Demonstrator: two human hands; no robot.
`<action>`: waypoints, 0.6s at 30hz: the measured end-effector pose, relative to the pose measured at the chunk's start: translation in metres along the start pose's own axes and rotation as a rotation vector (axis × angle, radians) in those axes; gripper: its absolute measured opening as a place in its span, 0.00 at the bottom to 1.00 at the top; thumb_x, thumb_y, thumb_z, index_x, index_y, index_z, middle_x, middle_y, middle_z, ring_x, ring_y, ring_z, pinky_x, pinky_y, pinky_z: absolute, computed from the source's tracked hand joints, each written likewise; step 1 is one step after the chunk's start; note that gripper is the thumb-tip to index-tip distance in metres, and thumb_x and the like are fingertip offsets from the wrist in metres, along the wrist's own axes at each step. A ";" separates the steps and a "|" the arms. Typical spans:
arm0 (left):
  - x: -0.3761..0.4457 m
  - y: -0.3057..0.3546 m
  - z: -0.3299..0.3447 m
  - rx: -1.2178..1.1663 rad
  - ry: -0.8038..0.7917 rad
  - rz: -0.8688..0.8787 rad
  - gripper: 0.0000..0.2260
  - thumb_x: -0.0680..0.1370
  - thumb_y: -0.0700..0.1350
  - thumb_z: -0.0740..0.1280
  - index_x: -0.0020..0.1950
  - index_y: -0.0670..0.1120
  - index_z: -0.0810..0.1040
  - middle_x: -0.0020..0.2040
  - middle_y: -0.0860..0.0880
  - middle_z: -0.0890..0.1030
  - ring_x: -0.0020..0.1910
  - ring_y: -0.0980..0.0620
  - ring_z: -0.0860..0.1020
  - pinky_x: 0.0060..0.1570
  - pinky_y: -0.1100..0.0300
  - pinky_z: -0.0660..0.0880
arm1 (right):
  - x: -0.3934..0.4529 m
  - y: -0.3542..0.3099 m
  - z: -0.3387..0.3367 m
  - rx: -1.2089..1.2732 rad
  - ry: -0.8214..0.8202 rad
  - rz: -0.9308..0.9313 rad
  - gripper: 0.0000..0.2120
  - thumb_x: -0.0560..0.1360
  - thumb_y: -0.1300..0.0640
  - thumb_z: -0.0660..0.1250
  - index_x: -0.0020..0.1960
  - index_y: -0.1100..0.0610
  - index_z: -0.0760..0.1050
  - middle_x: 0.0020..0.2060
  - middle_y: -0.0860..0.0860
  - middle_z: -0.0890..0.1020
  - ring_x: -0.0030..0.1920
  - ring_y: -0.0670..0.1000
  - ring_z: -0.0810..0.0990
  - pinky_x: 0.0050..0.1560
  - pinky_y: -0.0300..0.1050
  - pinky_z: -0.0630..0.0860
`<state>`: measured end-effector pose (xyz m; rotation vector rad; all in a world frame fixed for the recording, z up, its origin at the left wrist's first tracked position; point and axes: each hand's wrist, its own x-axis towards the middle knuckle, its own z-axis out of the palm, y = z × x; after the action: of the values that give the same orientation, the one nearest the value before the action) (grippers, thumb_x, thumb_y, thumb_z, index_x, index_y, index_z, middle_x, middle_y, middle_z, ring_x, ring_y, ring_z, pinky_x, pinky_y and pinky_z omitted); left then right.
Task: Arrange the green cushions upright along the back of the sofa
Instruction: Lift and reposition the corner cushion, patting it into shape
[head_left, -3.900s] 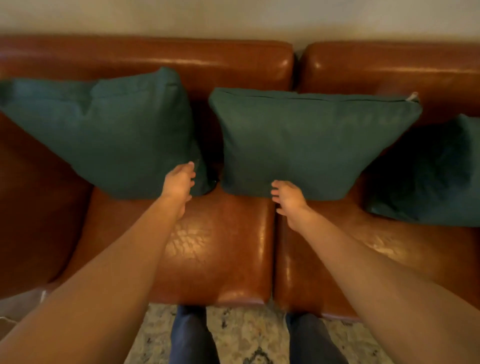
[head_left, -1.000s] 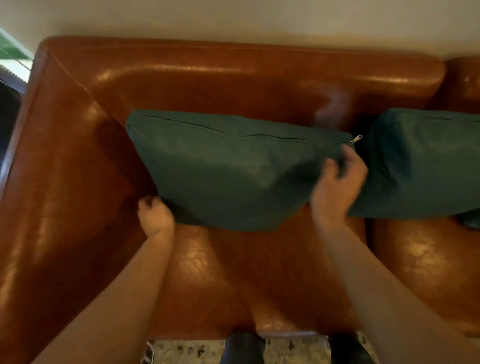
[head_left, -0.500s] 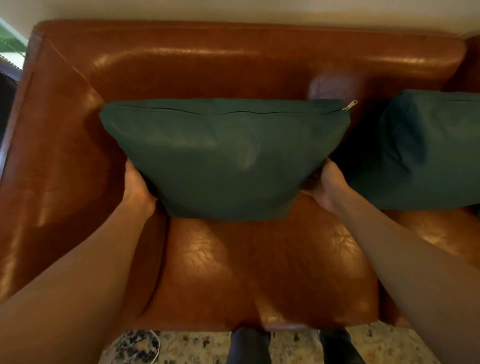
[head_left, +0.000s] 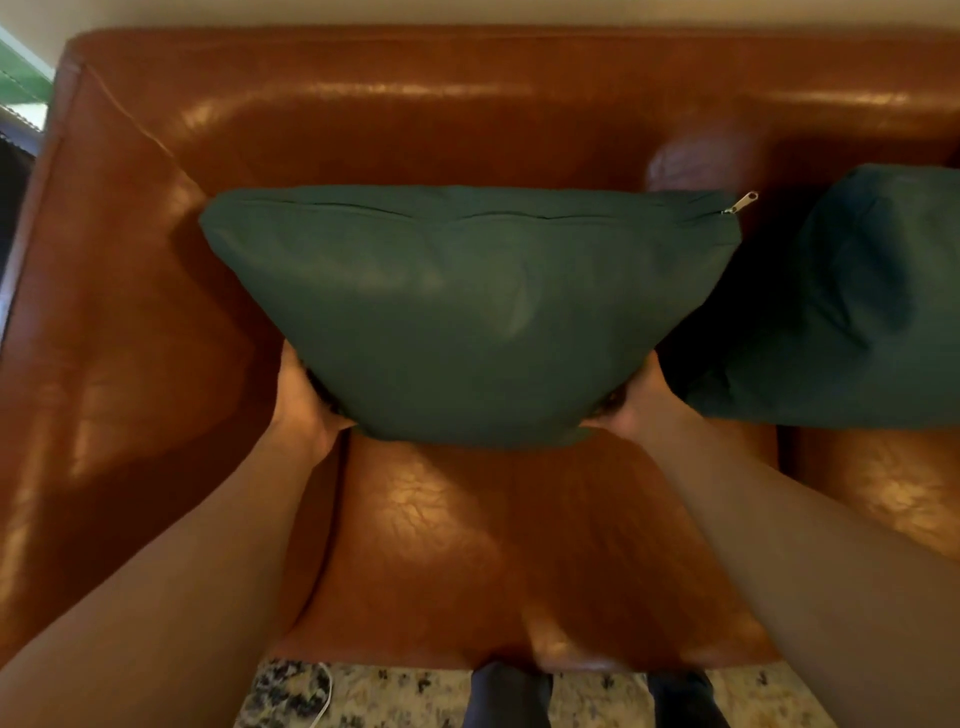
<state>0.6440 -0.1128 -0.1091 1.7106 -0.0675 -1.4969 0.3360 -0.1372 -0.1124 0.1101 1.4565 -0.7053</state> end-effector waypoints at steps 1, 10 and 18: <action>0.001 0.000 -0.002 -0.007 -0.032 0.004 0.23 0.76 0.67 0.54 0.61 0.58 0.79 0.58 0.55 0.84 0.61 0.47 0.78 0.63 0.41 0.72 | 0.000 0.002 0.003 0.000 -0.024 -0.002 0.27 0.73 0.31 0.57 0.59 0.50 0.75 0.66 0.50 0.73 0.62 0.58 0.73 0.60 0.61 0.71; 0.002 -0.009 -0.002 -0.028 -0.008 0.060 0.23 0.78 0.65 0.53 0.63 0.57 0.80 0.58 0.56 0.85 0.61 0.48 0.80 0.56 0.47 0.77 | 0.008 0.007 0.009 -0.053 -0.065 -0.079 0.22 0.75 0.32 0.56 0.53 0.47 0.76 0.48 0.46 0.79 0.47 0.50 0.76 0.45 0.52 0.75; 0.002 -0.013 0.007 -0.004 0.127 0.100 0.27 0.74 0.68 0.57 0.65 0.56 0.78 0.61 0.54 0.83 0.62 0.46 0.80 0.63 0.43 0.75 | 0.011 0.008 0.004 -0.134 -0.014 -0.086 0.31 0.73 0.30 0.57 0.67 0.48 0.73 0.66 0.48 0.76 0.60 0.55 0.76 0.52 0.56 0.74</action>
<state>0.6328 -0.1091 -0.1179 1.7687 -0.0813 -1.3125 0.3431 -0.1367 -0.1245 -0.0611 1.4978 -0.6750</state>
